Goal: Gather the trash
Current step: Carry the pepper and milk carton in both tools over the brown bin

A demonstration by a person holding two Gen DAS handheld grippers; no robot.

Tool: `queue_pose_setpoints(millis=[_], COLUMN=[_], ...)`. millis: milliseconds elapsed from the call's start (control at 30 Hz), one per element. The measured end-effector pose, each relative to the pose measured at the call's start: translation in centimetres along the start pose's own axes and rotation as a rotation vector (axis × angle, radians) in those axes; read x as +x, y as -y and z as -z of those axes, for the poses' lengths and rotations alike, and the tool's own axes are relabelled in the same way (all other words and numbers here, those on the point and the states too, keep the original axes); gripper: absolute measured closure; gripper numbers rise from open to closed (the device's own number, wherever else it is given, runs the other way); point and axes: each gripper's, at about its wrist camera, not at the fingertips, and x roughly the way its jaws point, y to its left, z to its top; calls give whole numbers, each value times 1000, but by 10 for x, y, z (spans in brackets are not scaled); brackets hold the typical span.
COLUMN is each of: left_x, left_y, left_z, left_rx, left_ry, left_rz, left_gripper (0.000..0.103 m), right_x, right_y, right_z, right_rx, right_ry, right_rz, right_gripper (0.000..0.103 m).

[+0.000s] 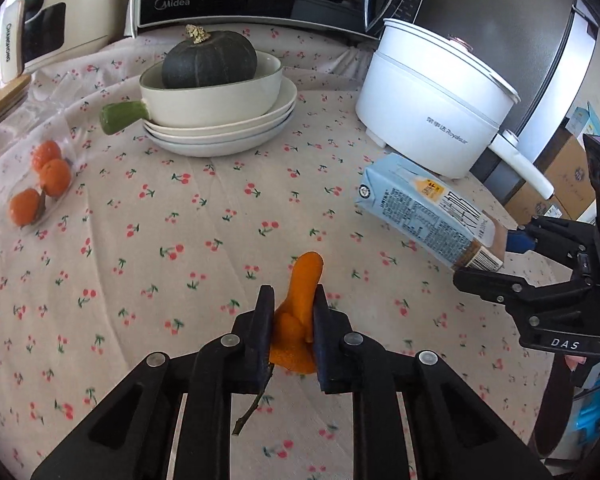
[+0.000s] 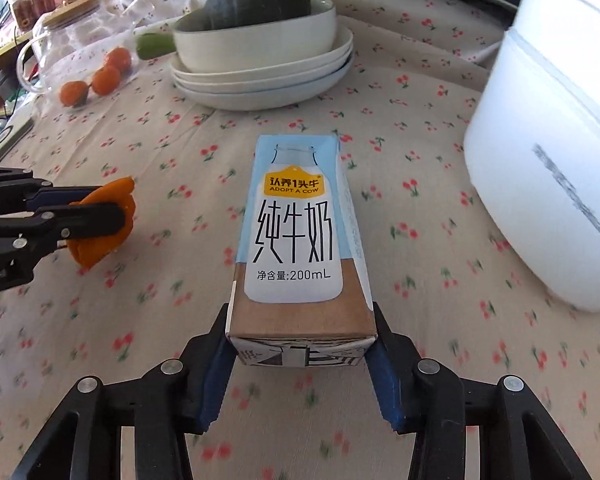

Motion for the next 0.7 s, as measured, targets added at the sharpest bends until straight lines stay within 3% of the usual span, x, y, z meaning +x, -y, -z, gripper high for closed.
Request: queue_pose_setpoints(millis=[267, 700], left_x=[-63, -146], left_y=[42, 107], left_z=[38, 114], left_rx=[20, -15], left_ry=[-18, -16], left_rz=[-12, 57], left_gripper=[84, 84], right_x=[-81, -179], right_y=[-19, -52], right_z=[51, 141], right_rx=[63, 205], right_ry=[11, 1], right_rz=[22, 74], right_gripper=[50, 50])
